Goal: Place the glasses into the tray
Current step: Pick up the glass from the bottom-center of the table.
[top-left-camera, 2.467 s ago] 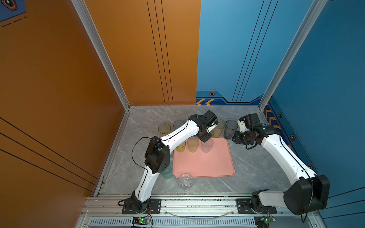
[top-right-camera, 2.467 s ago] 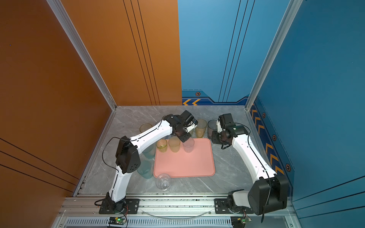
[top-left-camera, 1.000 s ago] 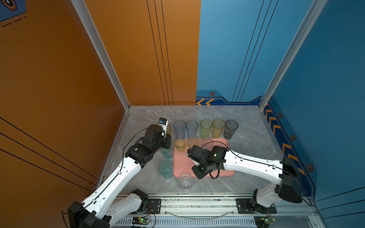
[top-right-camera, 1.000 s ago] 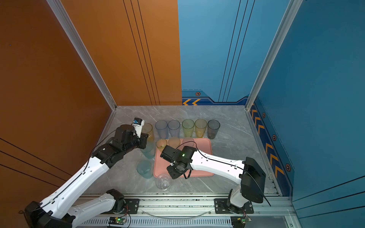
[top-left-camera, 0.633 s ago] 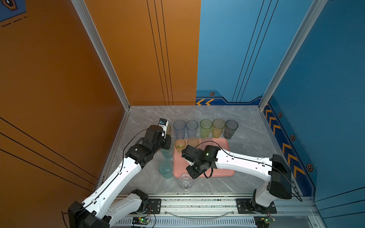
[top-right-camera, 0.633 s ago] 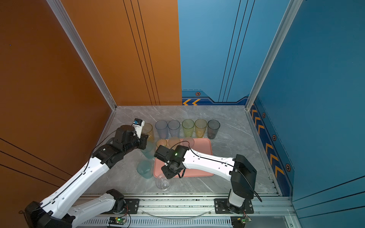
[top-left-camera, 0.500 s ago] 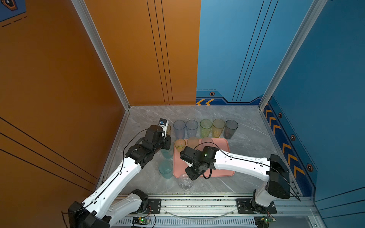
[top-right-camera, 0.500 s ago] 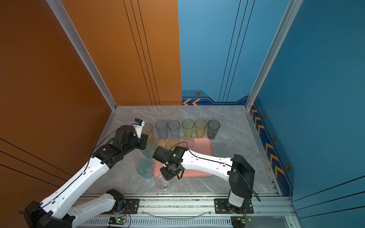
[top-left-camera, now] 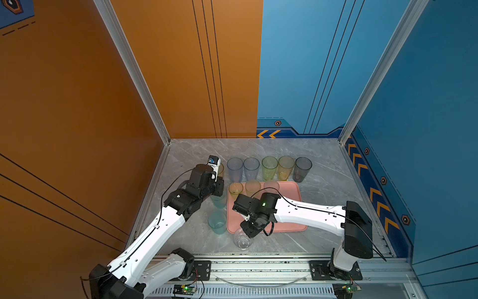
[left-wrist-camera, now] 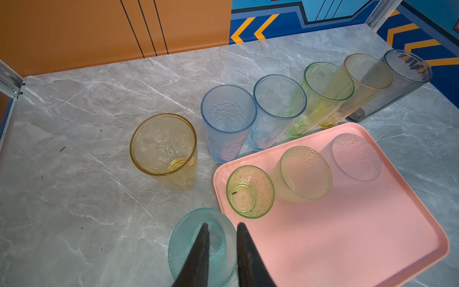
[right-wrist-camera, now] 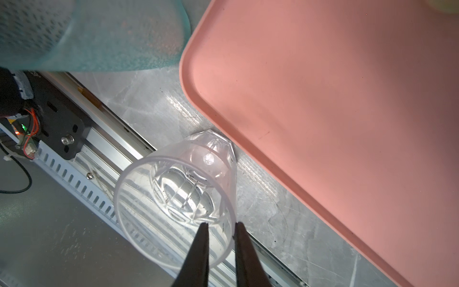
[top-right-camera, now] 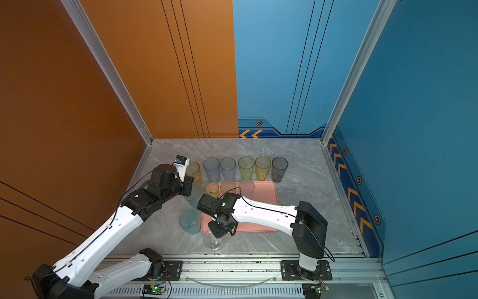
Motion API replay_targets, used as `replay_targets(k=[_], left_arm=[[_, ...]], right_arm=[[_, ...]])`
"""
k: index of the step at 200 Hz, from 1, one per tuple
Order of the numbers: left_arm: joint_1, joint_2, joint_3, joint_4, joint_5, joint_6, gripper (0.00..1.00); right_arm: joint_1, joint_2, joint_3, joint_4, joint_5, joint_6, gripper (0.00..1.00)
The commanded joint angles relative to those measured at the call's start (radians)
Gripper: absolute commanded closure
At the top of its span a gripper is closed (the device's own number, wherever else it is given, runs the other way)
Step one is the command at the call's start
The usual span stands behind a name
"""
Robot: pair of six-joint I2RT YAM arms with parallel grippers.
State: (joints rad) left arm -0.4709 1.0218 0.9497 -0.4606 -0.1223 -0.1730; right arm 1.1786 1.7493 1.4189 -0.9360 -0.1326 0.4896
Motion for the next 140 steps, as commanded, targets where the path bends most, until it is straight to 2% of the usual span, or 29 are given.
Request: replay_targets(k=[1,60,114,140], left_arm=[[0.009,-0.012,-0.009,-0.009,0.016,0.019,0.78],[0.011,-0.012,-0.010,-0.009,0.021,0.022,0.78],[0.012,-0.008,-0.012,-0.009,0.023,0.022,0.78],[0.012,-0.009,-0.012,-0.009,0.023,0.022,0.78]], right_arm=[[0.003,0.031,0.026,-0.052,0.013,-0.016,0.82],[-0.001,0.052,0.036,-0.060,0.020,-0.023,0.84],[-0.005,0.043,0.046,-0.066,0.030,-0.022,0.81],[-0.008,0.036,0.041,-0.070,0.040,-0.019,0.76]])
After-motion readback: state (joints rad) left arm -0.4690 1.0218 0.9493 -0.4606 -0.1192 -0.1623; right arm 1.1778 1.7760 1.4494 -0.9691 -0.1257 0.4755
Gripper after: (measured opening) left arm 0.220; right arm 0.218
